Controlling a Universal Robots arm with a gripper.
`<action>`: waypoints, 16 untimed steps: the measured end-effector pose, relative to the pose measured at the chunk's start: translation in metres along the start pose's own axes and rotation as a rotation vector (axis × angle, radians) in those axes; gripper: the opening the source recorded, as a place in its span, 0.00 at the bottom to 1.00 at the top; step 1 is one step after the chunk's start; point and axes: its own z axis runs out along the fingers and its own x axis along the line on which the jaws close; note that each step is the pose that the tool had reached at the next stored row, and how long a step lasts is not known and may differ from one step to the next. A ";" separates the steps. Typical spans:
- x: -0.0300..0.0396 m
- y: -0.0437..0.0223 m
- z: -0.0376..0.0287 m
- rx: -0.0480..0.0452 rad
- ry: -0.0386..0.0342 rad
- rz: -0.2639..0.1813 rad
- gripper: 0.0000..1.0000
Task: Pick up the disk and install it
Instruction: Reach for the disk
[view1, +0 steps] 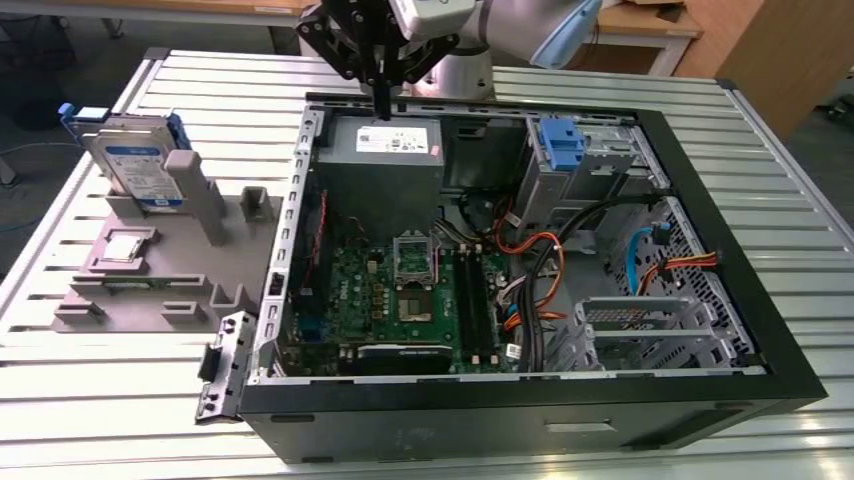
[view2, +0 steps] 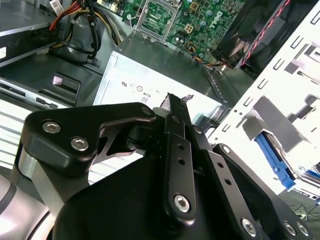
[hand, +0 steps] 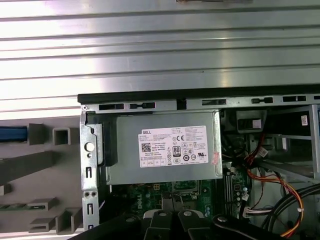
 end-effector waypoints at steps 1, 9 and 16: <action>0.0004 0.0000 0.0000 -0.0001 -0.0001 0.000 0.10; 0.0047 -0.0003 -0.0002 0.0001 0.0001 0.000 0.10; 0.0067 -0.0005 -0.0002 0.0000 0.0000 0.000 0.10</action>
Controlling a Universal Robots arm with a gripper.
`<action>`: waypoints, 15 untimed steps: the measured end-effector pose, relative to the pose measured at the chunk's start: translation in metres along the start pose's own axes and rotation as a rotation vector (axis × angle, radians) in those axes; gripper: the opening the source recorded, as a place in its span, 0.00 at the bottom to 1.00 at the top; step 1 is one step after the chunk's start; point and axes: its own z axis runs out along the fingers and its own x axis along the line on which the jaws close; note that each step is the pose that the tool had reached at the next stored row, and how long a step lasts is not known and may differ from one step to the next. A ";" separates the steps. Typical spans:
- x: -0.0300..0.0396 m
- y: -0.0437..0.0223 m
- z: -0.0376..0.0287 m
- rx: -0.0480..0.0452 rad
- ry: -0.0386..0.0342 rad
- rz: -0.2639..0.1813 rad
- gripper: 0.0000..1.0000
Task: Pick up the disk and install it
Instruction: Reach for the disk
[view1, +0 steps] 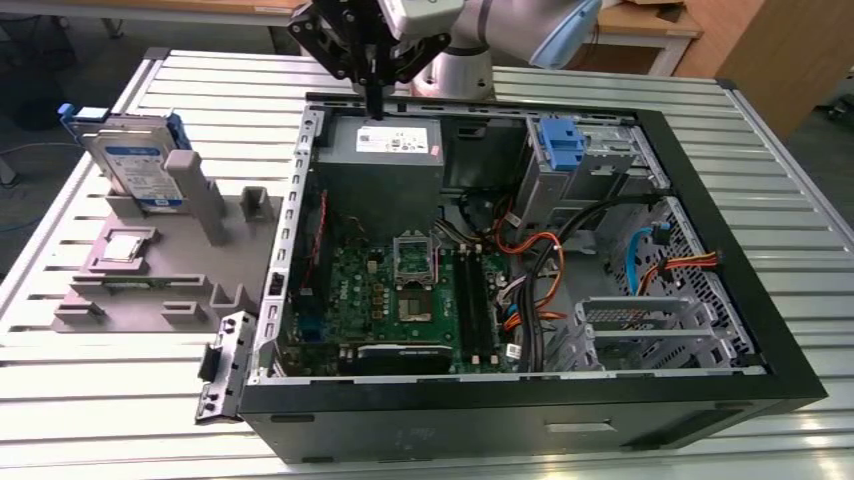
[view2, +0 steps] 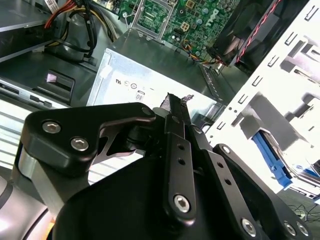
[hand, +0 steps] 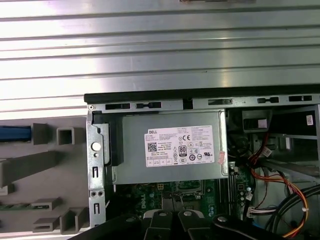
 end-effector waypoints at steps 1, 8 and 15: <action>0.0003 0.0000 0.0000 0.0000 0.0000 0.000 0.10; 0.0023 -0.0002 0.0000 -0.0001 0.0000 0.000 0.10; 0.0040 -0.0003 0.0000 -0.0001 0.0000 0.000 0.10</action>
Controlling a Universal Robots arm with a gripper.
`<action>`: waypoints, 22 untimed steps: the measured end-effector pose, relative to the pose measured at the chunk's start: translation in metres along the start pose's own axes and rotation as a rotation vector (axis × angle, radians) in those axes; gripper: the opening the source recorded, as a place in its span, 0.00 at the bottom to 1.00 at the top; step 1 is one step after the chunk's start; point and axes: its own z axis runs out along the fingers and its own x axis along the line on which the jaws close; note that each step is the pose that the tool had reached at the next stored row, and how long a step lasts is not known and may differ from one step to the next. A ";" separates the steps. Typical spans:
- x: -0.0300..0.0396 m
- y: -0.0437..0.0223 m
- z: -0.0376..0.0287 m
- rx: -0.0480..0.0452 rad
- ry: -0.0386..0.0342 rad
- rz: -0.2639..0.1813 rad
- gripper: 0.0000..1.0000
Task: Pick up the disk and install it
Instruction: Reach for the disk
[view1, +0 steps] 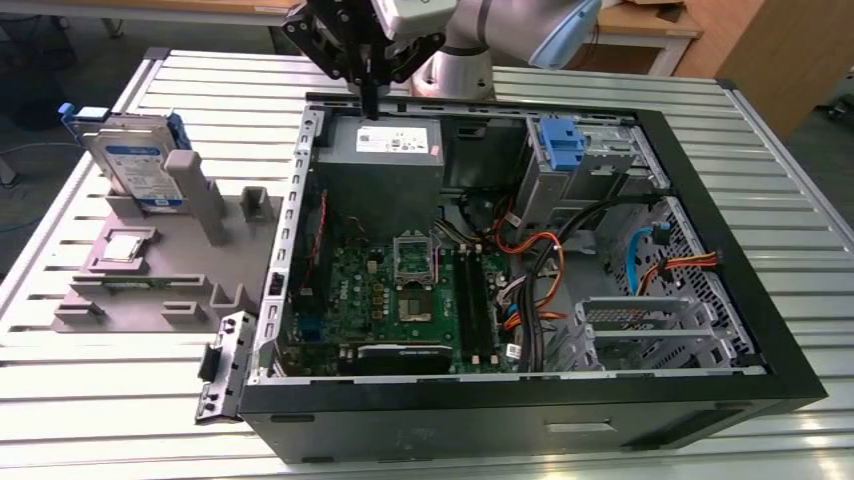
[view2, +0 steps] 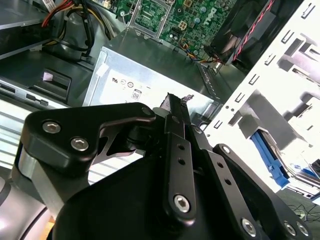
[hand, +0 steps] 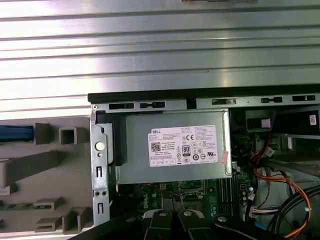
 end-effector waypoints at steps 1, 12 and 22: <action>0.0002 0.0000 0.0000 0.0000 0.0000 0.000 0.10; 0.0027 -0.0002 0.0000 0.0000 0.0000 0.000 0.10; 0.0052 -0.0004 0.0000 0.0000 0.0000 0.000 0.10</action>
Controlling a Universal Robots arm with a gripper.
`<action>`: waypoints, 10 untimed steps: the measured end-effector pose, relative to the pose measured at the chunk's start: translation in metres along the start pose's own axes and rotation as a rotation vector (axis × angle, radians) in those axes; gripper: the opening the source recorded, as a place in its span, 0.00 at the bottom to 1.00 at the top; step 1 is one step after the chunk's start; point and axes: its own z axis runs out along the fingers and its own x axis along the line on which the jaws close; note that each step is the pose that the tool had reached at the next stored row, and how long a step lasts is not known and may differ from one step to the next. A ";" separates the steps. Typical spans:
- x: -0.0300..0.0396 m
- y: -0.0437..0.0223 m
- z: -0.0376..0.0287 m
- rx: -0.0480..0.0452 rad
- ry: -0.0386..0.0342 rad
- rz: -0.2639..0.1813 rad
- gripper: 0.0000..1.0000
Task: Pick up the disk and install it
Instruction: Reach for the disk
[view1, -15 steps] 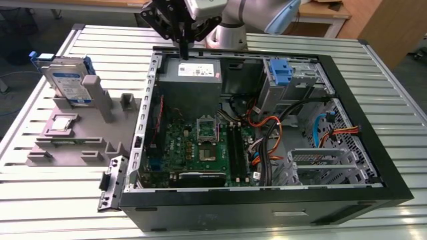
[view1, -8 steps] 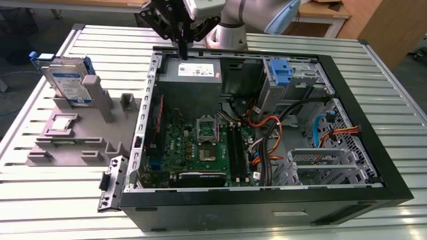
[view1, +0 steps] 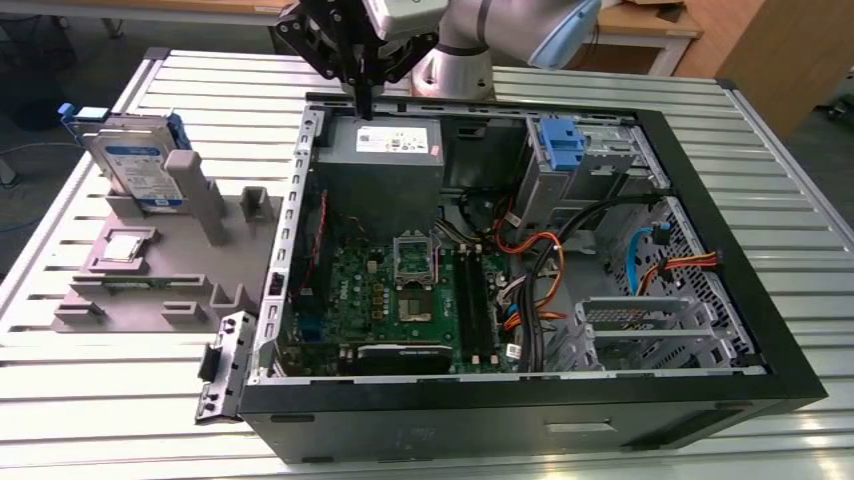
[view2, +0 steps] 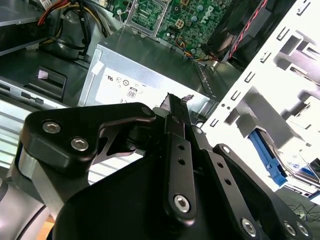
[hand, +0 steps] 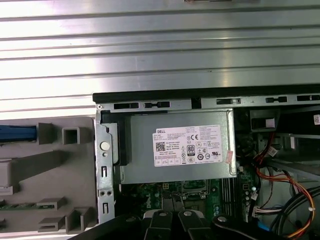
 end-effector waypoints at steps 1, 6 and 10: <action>0.0002 0.0000 0.0000 0.0000 0.0000 0.000 0.10; 0.0016 -0.0001 0.0000 0.0000 0.0000 0.000 0.10; 0.0025 -0.0002 0.0001 -0.0001 0.0000 0.000 0.10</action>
